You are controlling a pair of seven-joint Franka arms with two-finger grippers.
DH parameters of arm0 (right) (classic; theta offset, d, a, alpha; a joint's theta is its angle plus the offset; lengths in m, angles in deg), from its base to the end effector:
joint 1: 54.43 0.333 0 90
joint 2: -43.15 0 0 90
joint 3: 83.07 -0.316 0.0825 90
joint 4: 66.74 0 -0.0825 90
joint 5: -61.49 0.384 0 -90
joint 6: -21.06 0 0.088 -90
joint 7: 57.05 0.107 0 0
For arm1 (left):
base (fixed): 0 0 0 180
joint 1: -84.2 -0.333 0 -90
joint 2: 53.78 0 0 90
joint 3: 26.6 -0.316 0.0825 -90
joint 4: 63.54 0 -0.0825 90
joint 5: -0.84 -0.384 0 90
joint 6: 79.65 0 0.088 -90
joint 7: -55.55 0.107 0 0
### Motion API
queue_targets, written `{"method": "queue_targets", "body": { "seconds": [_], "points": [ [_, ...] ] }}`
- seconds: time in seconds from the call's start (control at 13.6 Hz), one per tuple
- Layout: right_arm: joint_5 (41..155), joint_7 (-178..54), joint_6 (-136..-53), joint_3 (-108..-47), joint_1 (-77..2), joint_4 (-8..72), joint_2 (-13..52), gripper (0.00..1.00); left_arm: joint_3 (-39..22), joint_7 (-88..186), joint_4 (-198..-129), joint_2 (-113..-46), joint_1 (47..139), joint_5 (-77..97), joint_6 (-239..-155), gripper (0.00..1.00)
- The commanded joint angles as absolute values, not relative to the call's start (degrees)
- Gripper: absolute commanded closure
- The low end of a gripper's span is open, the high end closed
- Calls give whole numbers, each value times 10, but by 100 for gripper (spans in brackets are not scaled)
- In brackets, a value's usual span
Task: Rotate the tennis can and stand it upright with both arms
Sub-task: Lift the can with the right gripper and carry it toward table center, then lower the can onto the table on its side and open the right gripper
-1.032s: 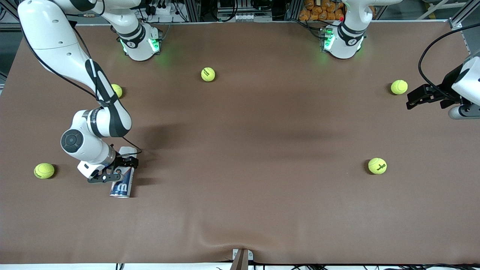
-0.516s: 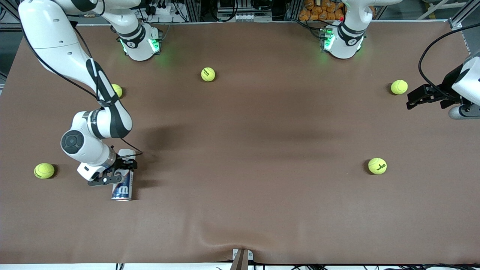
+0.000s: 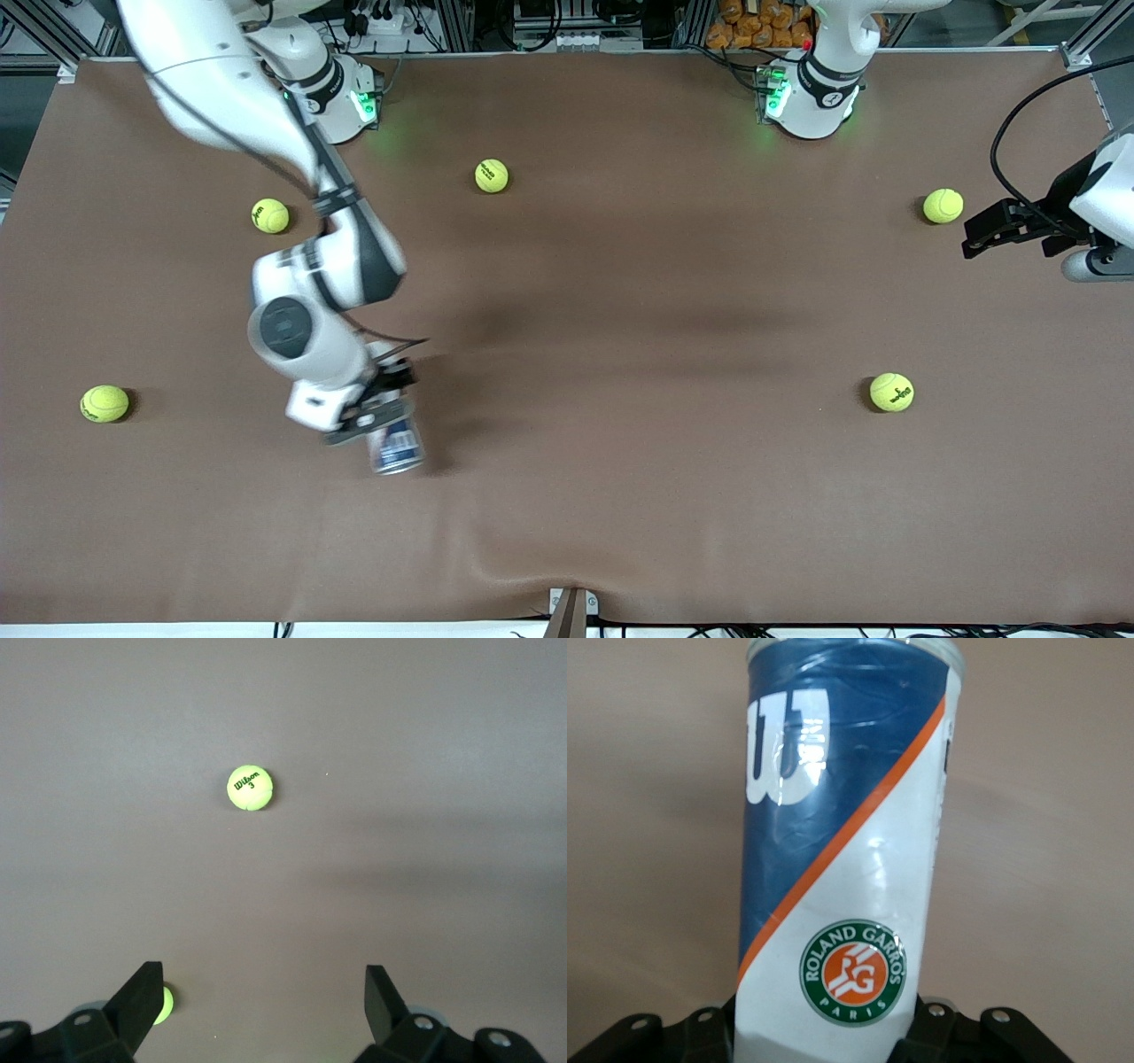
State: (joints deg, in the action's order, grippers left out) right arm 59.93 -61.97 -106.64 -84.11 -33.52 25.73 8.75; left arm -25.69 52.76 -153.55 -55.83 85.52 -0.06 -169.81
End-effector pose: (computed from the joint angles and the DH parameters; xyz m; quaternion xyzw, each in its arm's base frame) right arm 0.6435 0.2567 0.2771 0.9710 0.2388 0.0081 0.0046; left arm 0.5645 -0.0201 0.6046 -0.9998 -0.0047 0.0162 0.0083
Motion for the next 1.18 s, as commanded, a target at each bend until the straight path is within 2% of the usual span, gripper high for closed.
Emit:
{"method": "queue_targets", "body": {
  "seconds": [0.0,0.29,0.44,0.59,0.74,1.03,1.11],
  "points": [
    [581,-628,-1069,-834,-248,242,79,42,-255,544,-1527,-561,847,6,-1691,0],
    [482,-642,-1086,-834,-153,240,60,42,-255,544,-1527,-561,847,6,-1691,0],
    [447,-689,-1140,-834,-117,238,33,38,-255,544,-1527,-561,847,7,-1691,0],
    [428,-722,-1194,-833,-85,238,4,38,-255,544,-1527,-561,847,9,-1691,0],
    [413,-763,-1222,-833,-89,238,1,38,-256,544,-1527,-561,846,15,-1691,0],
    [408,-845,-1222,-834,-74,225,2,38,-255,543,-1528,-562,845,15,-1691,0],
    [408,-849,-1222,-834,-73,225,3,31,-255,544,-1528,-562,845,15,-1691,0]
  ]
}}
